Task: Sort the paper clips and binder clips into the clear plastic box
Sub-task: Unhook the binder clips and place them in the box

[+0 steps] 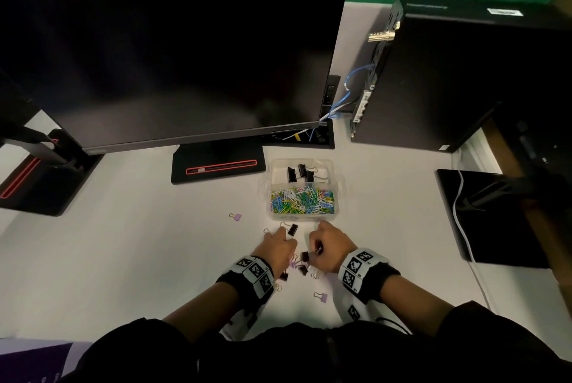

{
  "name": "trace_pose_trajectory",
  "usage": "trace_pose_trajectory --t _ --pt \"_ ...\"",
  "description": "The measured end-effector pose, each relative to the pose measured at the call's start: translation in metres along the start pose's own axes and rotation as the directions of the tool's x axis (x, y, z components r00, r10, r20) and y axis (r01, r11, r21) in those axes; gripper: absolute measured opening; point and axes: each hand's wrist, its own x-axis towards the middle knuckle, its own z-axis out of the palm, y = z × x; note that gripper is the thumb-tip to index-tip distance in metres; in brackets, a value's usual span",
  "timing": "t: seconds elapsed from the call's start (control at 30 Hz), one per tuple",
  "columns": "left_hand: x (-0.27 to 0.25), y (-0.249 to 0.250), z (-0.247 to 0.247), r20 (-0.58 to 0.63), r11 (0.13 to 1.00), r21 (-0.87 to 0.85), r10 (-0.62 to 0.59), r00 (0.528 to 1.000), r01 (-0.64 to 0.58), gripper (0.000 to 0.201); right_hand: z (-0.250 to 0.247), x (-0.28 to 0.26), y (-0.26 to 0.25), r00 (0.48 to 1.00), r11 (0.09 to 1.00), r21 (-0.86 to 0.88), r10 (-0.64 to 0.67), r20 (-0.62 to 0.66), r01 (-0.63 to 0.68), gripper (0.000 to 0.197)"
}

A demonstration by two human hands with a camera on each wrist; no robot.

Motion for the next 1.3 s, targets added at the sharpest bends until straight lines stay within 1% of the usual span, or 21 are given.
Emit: trace_pose_trajectory --t 0.03,0.1,0.13,0.17,0.2,0.27,0.3,0.33,0.43,0.5,0.6,0.67,0.77,0.87,0.97,1.1,1.17,1.23,1.3 --pt "0.002 -0.001 0.000 0.000 1.000 -0.029 -0.006 1.000 0.006 0.017 -0.004 0.000 0.003 1.000 1.000 0.017 0.007 -0.001 -0.006 0.021" --pt "0.004 -0.004 -0.002 -0.007 0.992 -0.126 -0.015 1.000 0.014 0.019 -0.010 0.000 0.007 1.000 0.999 0.038 0.007 0.023 -0.007 0.027" --pt "0.004 -0.005 -0.005 -0.012 0.982 -0.187 -0.019 1.000 0.017 0.022 -0.011 -0.001 0.009 0.999 0.999 0.048 0.003 0.039 -0.005 0.023" --pt "0.004 -0.005 -0.008 -0.017 0.971 -0.238 -0.022 1.000 0.017 0.023 -0.012 -0.003 0.008 0.999 0.999 0.046 -0.002 0.054 -0.001 0.012" --pt "0.003 -0.007 -0.012 -0.020 0.961 -0.277 -0.021 1.000 0.015 0.025 -0.011 -0.005 0.010 0.998 0.999 0.033 -0.031 0.062 0.029 0.008" --pt "0.002 -0.010 -0.019 -0.014 0.948 -0.317 0.003 1.000 -0.008 0.024 -0.006 -0.008 0.013 0.993 0.996 -0.023 -0.082 0.090 0.084 0.032" --pt "0.002 -0.011 -0.024 -0.014 0.945 -0.325 0.018 1.000 -0.021 0.023 -0.005 -0.009 0.013 0.990 0.994 -0.045 -0.095 0.100 0.100 0.040" --pt "0.002 -0.012 -0.030 -0.017 0.941 -0.336 0.029 0.999 -0.033 0.021 -0.003 -0.009 0.014 0.988 0.991 -0.050 -0.117 0.102 0.123 0.042" --pt "0.005 -0.013 -0.051 -0.044 0.913 -0.405 0.032 0.999 -0.047 0.016 -0.003 -0.008 0.016 0.985 0.992 -0.006 -0.124 0.123 0.125 0.031" --pt "0.011 -0.012 -0.071 -0.091 0.899 -0.432 0.037 0.995 -0.073 0.015 -0.005 -0.005 0.019 0.986 0.993 0.025 -0.118 0.121 0.116 0.027" --pt "0.026 -0.006 -0.101 -0.181 0.893 -0.433 0.046 0.982 -0.122 0.015 -0.008 -0.004 0.021 0.986 0.995 -0.017 -0.094 0.138 0.097 0.026" --pt "0.042 -0.003 -0.119 -0.241 0.901 -0.414 0.025 0.970 -0.127 0.016 -0.008 -0.005 0.021 0.983 0.993 -0.054 -0.094 0.156 0.103 0.026" --pt "0.071 0.000 -0.133 -0.285 0.880 -0.464 -0.037 0.958 -0.104 0.017 -0.010 -0.006 0.020 0.977 0.990 -0.089 -0.091 0.191 0.110 0.026" --pt "0.097 -0.003 -0.130 -0.276 0.843 -0.537 -0.131 0.952 -0.040 0.018 -0.008 -0.007 0.020 0.974 0.981 -0.138 -0.103 0.204 0.133 0.022" --pt "0.113 -0.008 -0.117 -0.247 0.792 -0.610 -0.207 0.947 0.014 0.023 -0.003 -0.010 0.021 0.976 0.970 -0.188 -0.120 0.181 0.154 0.018" --pt "0.118 -0.016 -0.108 -0.228 0.767 -0.640 -0.260 0.938 0.056 0.030 0.000 -0.009 0.023 0.980 0.973 -0.162 -0.142 0.143 0.164 0.017" --pt "0.115 -0.020 -0.110 -0.215 0.767 -0.638 -0.262 0.941 0.068 0.032 -0.001 -0.009 0.025 0.980 0.976 -0.134 -0.157 0.119 0.173 0.017" --pt "0.109 -0.023 -0.114 -0.226 0.776 -0.628 -0.250 0.942 0.056 0.035 -0.001 -0.010 0.027 0.982 0.981 -0.087 -0.165 0.094 0.174 0.016" --pt "0.100 -0.026 -0.117 -0.264 0.776 -0.631 -0.245 0.933 0.025 0.035 -0.002 -0.012 0.028 0.985 0.987 -0.028 -0.156 0.071 0.158 0.013"
